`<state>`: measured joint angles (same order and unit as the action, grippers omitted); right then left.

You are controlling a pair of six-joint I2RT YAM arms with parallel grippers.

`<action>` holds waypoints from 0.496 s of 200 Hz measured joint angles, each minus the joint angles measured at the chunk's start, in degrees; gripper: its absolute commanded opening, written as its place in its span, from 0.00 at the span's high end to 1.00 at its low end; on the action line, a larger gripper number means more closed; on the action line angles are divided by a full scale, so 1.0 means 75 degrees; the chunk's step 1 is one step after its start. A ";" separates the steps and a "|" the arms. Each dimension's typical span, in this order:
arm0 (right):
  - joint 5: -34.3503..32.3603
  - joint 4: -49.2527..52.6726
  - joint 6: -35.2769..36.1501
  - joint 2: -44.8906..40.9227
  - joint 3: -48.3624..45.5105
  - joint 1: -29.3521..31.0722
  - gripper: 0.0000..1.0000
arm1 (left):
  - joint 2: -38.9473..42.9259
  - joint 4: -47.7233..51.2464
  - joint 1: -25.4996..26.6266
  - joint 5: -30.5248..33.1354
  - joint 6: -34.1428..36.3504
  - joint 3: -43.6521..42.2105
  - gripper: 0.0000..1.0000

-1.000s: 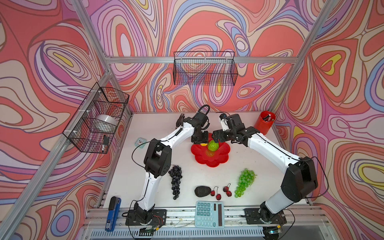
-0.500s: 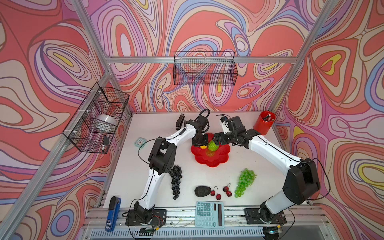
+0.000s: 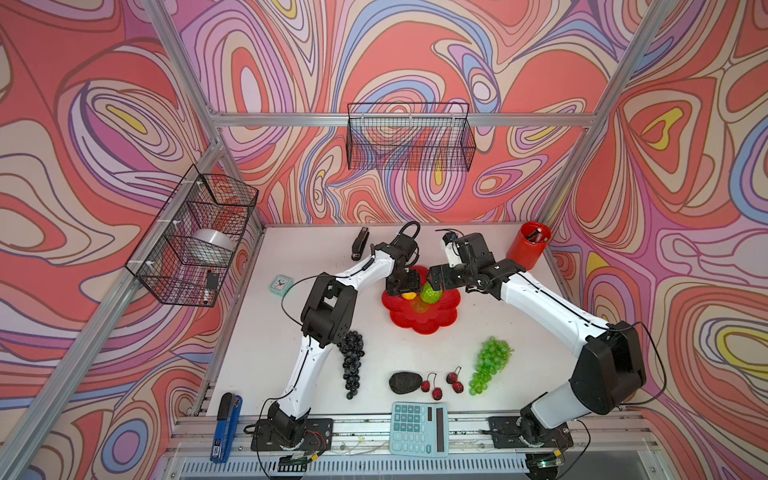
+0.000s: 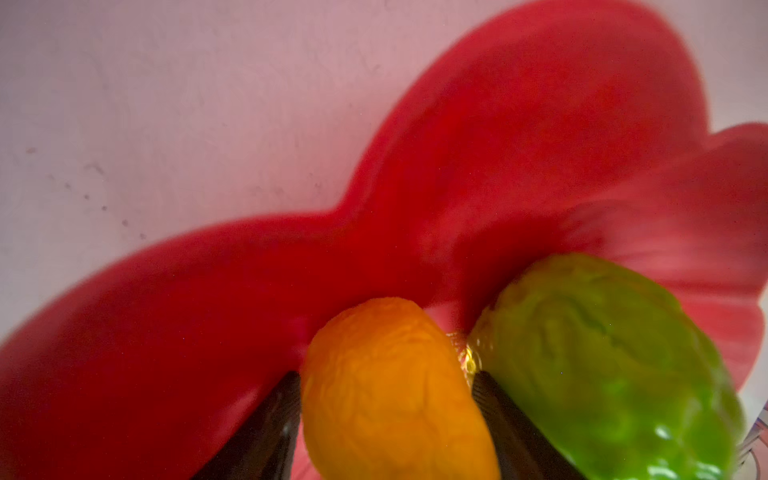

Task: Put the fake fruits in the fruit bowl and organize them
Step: 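Carry the yellow pear into the bowl beside the green fruit and release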

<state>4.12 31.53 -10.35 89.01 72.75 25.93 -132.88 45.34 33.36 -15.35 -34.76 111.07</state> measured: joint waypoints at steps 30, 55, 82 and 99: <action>0.0000 0.0012 0.0012 -0.0012 -0.0003 0.0000 0.08 | 0.0009 -0.0082 0.0000 -0.0006 -0.0003 -0.0015 0.23; 0.0003 0.0090 0.0067 -0.0055 0.0000 0.0000 0.08 | 0.0070 -0.0076 0.0000 0.0017 -0.0006 -0.0017 0.21; 0.0047 0.0347 0.0213 -0.0076 0.0131 0.0000 0.09 | 0.0428 -0.0073 -0.0009 0.0020 0.0003 -0.0189 0.20; 0.0108 0.0510 0.0318 -0.0076 0.0297 0.0000 0.10 | 0.0810 -0.0047 -0.0023 0.0026 0.0050 -0.0364 0.19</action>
<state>4.93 35.35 -7.97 88.44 74.98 25.93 -126.80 44.99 33.19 -15.16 -34.39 108.33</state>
